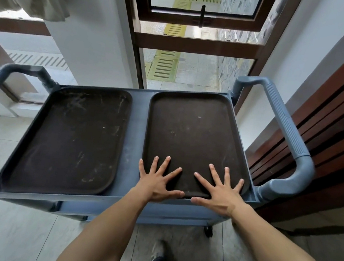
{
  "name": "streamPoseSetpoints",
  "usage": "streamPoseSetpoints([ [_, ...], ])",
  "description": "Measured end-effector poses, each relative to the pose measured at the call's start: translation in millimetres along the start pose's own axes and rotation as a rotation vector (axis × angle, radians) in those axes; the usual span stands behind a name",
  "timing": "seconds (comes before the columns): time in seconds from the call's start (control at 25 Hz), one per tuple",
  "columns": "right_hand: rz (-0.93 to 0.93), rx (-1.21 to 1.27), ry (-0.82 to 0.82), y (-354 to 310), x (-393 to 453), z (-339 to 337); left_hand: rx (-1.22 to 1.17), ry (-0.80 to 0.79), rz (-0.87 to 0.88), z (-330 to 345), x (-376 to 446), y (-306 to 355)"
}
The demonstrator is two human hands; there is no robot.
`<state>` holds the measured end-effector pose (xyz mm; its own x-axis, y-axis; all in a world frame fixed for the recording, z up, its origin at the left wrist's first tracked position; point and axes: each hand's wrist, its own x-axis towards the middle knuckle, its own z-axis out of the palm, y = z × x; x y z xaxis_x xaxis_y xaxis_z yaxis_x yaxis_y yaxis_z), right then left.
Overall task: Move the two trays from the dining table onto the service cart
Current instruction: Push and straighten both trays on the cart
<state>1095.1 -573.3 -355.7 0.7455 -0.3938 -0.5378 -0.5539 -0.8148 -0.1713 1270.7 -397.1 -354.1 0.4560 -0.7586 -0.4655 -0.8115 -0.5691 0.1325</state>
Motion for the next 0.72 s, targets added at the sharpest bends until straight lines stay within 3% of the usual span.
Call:
streamPoseSetpoints([
  [0.72,-0.098,-0.204,0.074,17,-18,6,0.073,0.041,0.025,22,-22,19],
])
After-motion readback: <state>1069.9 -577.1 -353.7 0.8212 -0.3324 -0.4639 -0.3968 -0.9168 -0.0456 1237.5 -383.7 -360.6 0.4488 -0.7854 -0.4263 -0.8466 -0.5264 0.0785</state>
